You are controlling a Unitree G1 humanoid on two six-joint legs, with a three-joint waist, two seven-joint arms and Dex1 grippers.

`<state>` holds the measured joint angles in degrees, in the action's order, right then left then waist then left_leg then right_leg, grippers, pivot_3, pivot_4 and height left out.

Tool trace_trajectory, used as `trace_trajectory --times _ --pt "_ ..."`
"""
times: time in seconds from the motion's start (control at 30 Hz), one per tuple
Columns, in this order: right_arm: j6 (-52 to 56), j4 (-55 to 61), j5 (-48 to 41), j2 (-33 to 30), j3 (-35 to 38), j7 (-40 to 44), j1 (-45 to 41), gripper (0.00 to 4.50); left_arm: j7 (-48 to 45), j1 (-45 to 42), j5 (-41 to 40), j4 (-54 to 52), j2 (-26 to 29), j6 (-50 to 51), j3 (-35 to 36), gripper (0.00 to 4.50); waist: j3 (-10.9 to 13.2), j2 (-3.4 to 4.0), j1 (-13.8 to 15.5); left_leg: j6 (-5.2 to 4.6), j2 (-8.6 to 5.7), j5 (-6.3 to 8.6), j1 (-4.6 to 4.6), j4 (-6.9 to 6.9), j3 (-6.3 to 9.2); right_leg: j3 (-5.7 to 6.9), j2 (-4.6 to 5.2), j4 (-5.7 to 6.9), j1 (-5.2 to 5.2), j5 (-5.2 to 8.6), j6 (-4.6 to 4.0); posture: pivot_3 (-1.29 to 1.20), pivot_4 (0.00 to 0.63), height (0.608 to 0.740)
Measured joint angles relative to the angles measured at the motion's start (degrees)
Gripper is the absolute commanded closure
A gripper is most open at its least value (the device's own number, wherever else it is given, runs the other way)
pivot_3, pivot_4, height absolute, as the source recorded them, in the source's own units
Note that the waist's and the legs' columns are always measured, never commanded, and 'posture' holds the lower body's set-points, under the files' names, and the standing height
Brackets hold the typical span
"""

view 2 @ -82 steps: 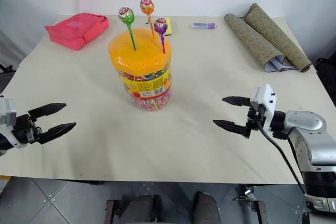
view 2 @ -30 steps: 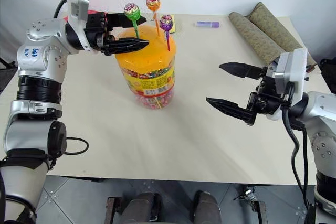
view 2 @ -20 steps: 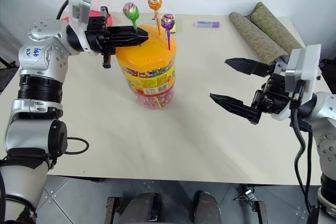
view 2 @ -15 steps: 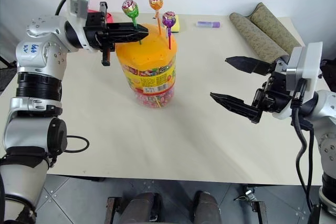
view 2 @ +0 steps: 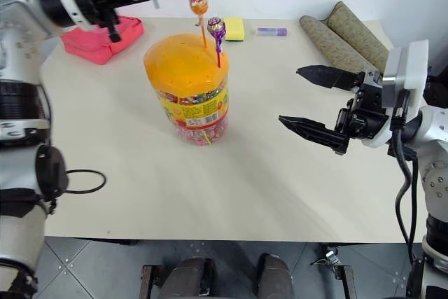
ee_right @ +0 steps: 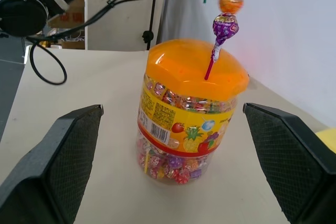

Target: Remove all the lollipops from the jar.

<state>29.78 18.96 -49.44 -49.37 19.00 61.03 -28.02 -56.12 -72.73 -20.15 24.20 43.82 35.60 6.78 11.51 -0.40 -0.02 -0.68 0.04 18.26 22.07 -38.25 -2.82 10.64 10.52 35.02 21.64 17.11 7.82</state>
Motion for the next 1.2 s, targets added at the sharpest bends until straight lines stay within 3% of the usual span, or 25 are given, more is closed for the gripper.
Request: trace_trajectory --times 0.3,0.57,0.67,0.93,0.97,1.2 --pt "-0.10 -6.16 1.23 -0.68 -4.80 8.60 -3.90 0.00 14.40 23.34 0.35 -17.48 8.93 20.43 9.76 4.48 0.01 -0.01 -0.06 0.00 0.01 0.00 0.02 -0.02 0.09 -0.12 -0.01 0.01 0.00 0.00 0.00 0.00 0.150 0.740" --pt "-1.19 -8.05 2.18 -0.25 -7.57 14.43 -4.97 0.00 19.10 47.10 -0.40 -29.59 9.88 30.94 19.29 4.48 0.00 -0.11 0.50 0.01 0.00 0.00 0.01 -0.04 0.14 -0.20 0.00 0.02 -0.04 0.00 0.00 0.00 0.150 0.740" --pt "-1.91 -8.56 2.76 0.91 -8.54 15.97 -4.82 0.00 19.59 54.38 0.00 -30.13 10.14 32.27 19.40 4.48 0.00 -0.11 0.48 0.02 0.01 0.00 -0.01 -0.01 0.11 -0.21 -0.02 0.03 -0.04 0.00 0.00 0.00 0.150 0.740" --pt "-3.21 -10.21 3.91 2.03 -9.65 16.81 -4.92 0.00 19.86 55.40 -0.02 -29.76 13.16 33.19 14.73 4.48 0.00 -0.18 1.44 0.03 -0.02 0.00 0.01 -0.06 0.12 -0.23 0.00 0.06 -0.02 0.00 0.01 0.00 0.150 0.740" --pt "-3.42 -10.38 4.08 2.01 -9.58 16.91 -4.92 0.00 19.55 55.32 -0.09 -29.59 13.66 33.66 14.05 4.00 0.00 -0.18 1.37 0.03 -0.02 0.00 0.01 -0.05 0.10 -0.23 -0.01 0.05 -0.02 0.00 0.01 0.00 0.150 0.740" --pt "-3.69 -10.71 4.74 1.90 -8.61 16.91 -4.92 0.00 17.93 52.71 -0.88 -27.89 15.92 34.95 10.91 1.98 0.00 -0.18 1.31 0.03 0.00 0.00 0.00 -0.04 0.07 -0.23 -0.01 0.06 -0.01 0.00 0.01 0.00 0.150 0.740"
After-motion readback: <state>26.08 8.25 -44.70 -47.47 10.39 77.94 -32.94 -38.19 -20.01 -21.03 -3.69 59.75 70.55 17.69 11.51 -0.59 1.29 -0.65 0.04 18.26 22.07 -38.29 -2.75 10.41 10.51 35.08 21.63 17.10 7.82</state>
